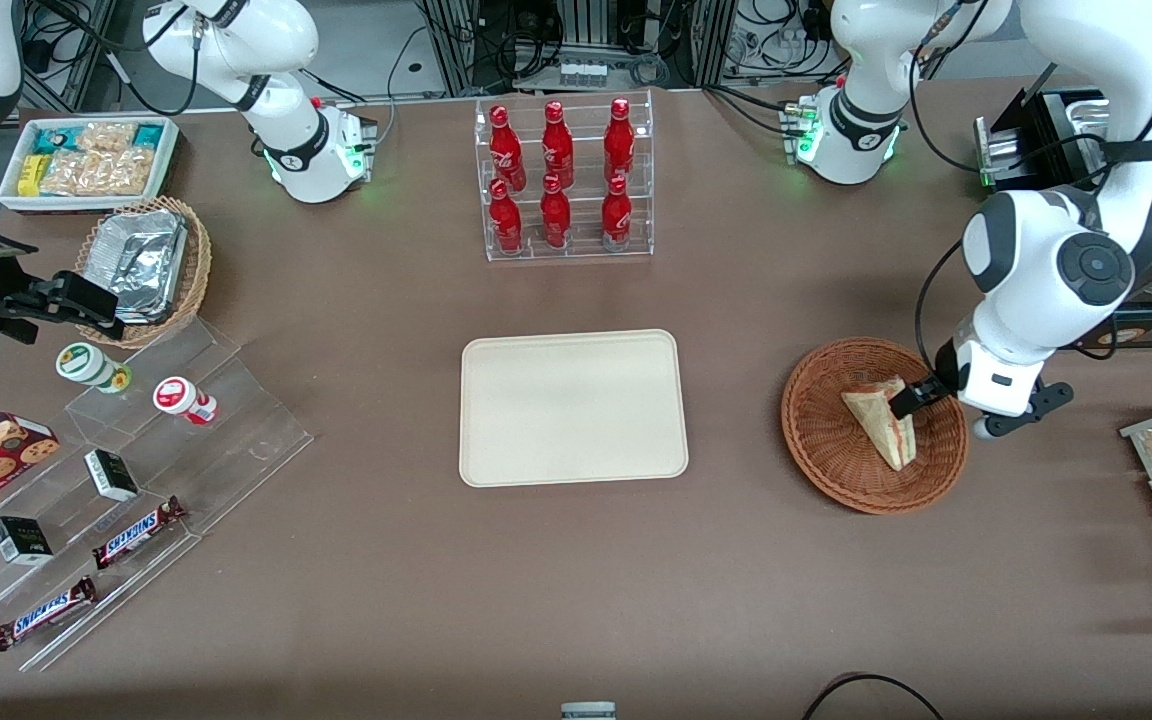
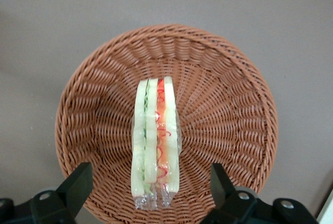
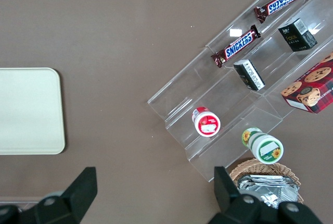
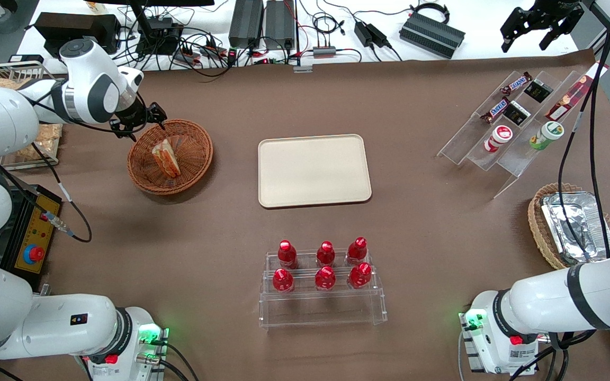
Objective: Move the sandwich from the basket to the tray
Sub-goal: 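Close the left gripper on the sandwich's wrapped edge and lift it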
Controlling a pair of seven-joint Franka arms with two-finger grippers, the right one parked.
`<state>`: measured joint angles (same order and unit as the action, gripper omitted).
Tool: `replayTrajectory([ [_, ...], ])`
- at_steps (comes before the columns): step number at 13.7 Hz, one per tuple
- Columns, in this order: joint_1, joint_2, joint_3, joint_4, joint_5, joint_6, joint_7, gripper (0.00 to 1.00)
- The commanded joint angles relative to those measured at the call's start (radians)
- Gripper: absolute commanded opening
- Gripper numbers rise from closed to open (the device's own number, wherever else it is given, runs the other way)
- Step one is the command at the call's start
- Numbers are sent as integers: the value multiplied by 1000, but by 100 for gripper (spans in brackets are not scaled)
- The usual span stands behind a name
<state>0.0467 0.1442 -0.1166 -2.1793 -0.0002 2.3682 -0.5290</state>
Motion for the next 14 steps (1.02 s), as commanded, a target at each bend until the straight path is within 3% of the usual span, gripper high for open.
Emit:
replayTrajectory([
  [1, -5, -5, -5, -22, -6, 16, -43, 100],
  [14, -8, 130, -11, -11, -3, 74, -43, 100],
])
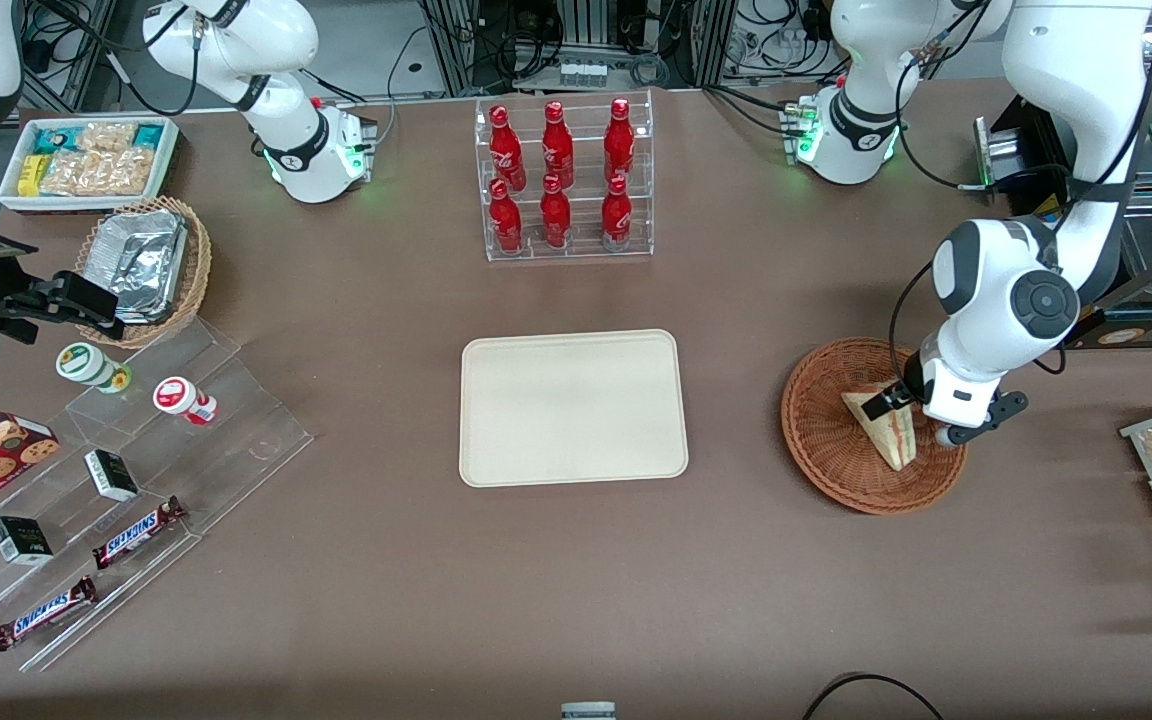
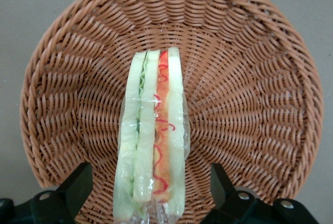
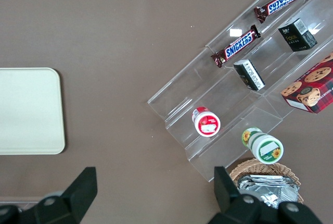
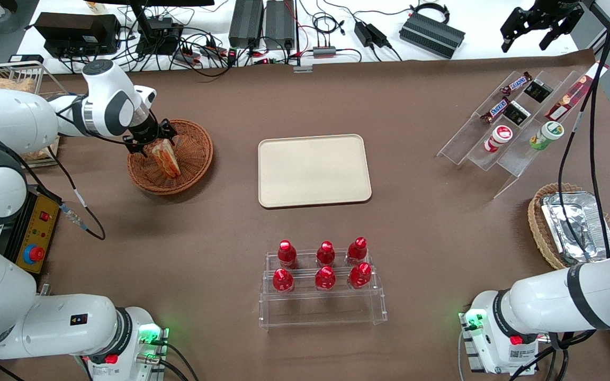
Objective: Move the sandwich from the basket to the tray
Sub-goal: 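Close the left gripper on the sandwich's wrapped edge and lift it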
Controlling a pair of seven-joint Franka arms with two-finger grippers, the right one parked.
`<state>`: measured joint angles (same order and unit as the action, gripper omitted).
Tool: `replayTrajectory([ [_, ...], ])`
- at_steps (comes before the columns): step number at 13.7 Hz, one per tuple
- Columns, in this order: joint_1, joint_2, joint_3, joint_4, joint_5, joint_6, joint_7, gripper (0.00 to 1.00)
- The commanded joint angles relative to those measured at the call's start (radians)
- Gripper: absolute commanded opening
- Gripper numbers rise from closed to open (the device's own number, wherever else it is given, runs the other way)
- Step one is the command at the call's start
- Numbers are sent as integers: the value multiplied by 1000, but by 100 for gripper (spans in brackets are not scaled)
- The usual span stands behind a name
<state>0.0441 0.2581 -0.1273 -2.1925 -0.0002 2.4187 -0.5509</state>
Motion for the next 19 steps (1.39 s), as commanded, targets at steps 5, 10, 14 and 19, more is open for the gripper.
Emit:
replayTrajectory([
  [5, -4, 30, 0, 0, -4, 19, -23, 27],
  [10, -4, -6, 0, 16, -3, -48, -8, 0],
  [14, -9, -33, -27, 113, 8, -198, -1, 0],
  [19, -17, 0, -124, 272, 14, -355, 40, 0],
])
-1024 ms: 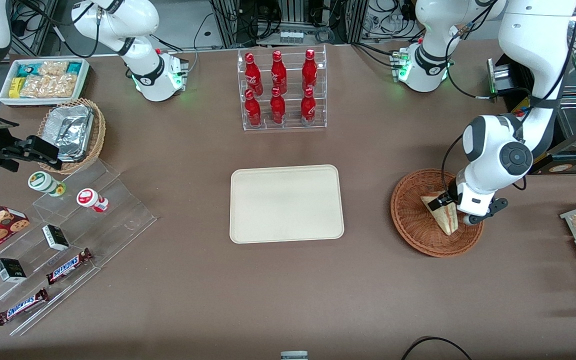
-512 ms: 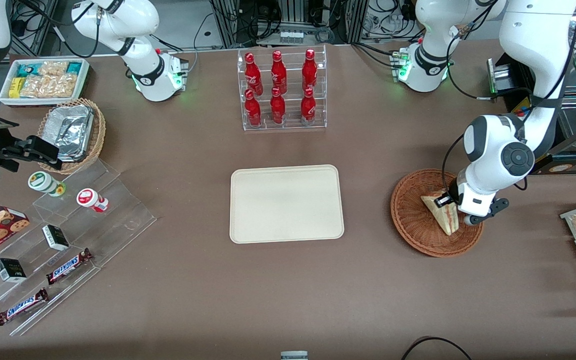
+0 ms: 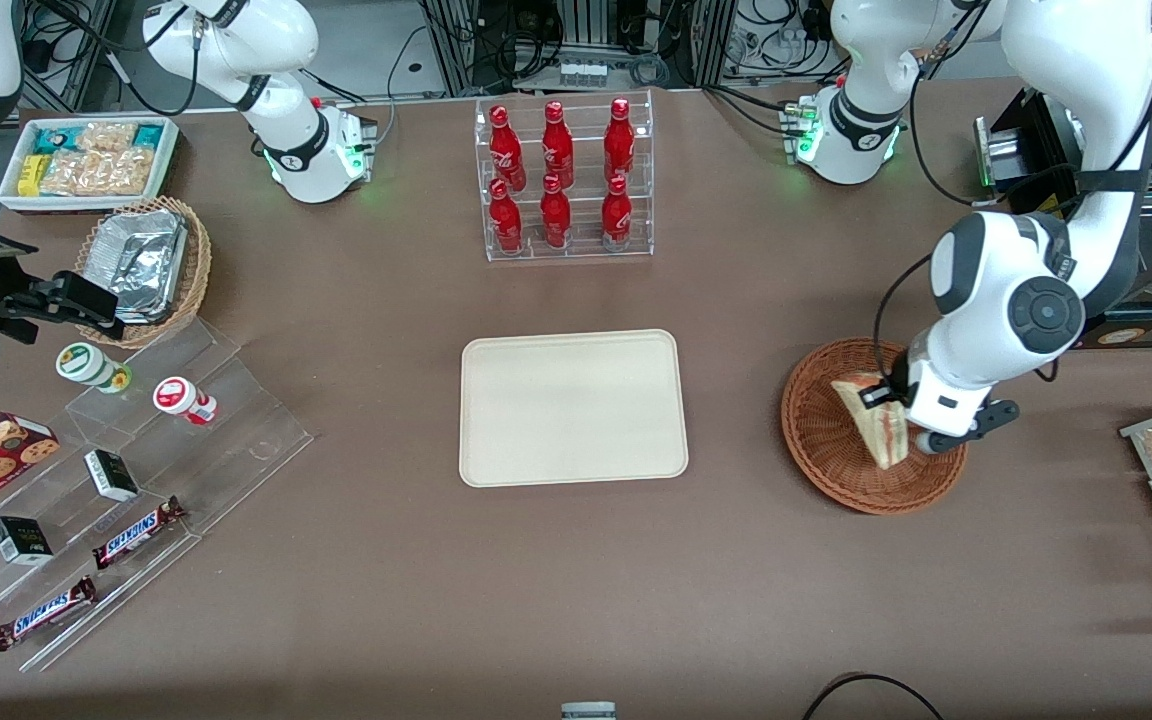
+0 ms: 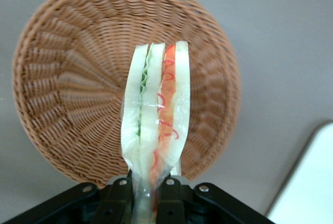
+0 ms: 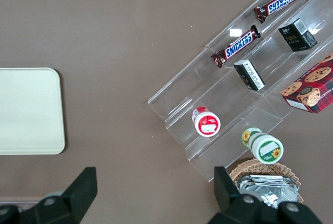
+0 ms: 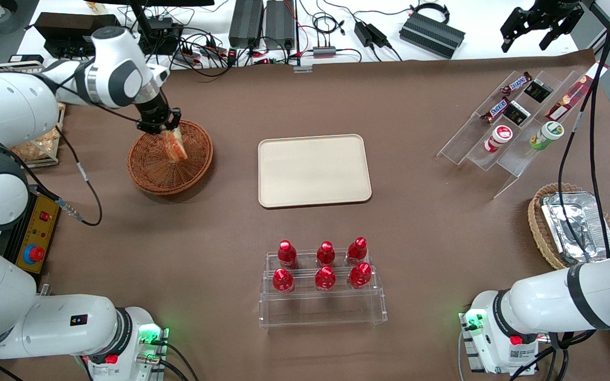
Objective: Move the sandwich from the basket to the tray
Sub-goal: 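Carry the held sandwich over to the cream tray and lower it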
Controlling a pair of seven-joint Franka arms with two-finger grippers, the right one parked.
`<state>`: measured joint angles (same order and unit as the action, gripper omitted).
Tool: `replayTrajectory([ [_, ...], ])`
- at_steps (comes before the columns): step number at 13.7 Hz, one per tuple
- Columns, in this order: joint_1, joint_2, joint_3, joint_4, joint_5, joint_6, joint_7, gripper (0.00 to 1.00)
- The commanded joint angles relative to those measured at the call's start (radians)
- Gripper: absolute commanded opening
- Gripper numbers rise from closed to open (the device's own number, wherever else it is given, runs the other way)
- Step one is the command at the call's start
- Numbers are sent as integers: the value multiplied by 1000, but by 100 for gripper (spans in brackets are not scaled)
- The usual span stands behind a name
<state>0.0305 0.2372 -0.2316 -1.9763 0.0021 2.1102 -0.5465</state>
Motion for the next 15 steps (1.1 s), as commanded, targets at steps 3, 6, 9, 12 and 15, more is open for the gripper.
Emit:
replayTrajectory([
  [3, -3, 45, -95, 99, 12, -58, 79, 0],
  [6, -4, 112, -179, 154, 16, -62, 73, 0],
  [9, -36, 215, -268, 244, 100, -61, -25, 0],
  [12, -142, 303, -265, 335, 154, -61, -145, 0],
  [15, -227, 375, -264, 421, 156, -61, -202, 0],
])
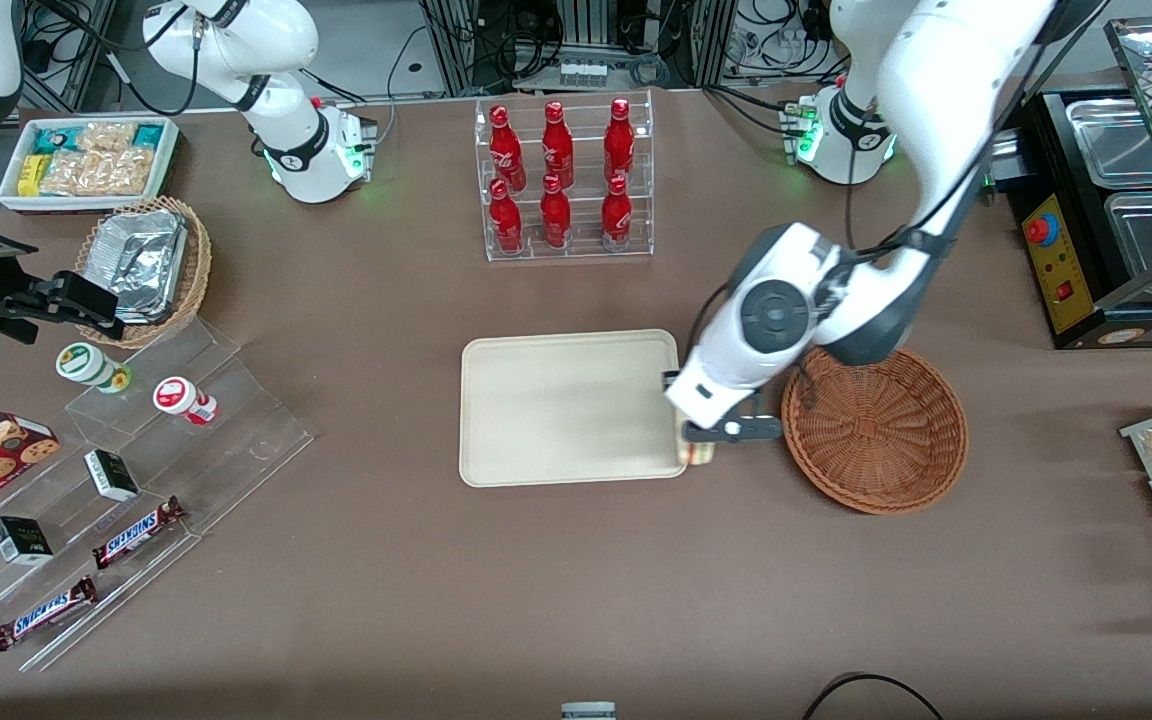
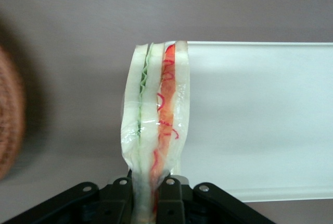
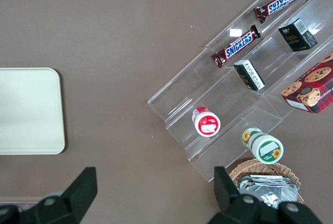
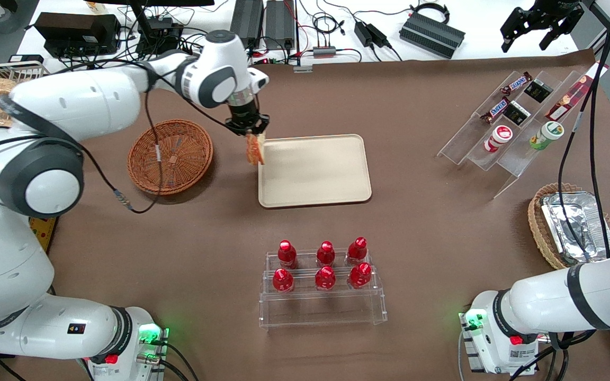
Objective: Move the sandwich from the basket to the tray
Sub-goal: 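Carry the held sandwich over to the cream tray and lower it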
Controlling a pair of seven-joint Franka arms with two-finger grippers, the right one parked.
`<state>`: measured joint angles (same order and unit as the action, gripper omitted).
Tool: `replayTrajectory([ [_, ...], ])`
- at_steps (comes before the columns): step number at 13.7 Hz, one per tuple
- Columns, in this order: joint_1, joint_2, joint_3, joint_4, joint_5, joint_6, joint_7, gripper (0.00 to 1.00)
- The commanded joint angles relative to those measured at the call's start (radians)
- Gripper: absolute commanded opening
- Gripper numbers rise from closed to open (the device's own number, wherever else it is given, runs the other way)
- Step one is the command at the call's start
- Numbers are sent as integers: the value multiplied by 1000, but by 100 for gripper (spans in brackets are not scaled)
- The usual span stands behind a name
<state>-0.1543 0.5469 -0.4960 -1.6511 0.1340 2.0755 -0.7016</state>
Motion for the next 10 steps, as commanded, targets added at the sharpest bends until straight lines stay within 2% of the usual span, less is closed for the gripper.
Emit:
replayTrajectory([
  [1, -63, 89, 1, 118, 24, -25, -62, 0],
  [3, -120, 132, 4, 164, 33, -20, -103, 0],
  [10, -298, 320, 25, 376, 165, -38, -331, 0],
])
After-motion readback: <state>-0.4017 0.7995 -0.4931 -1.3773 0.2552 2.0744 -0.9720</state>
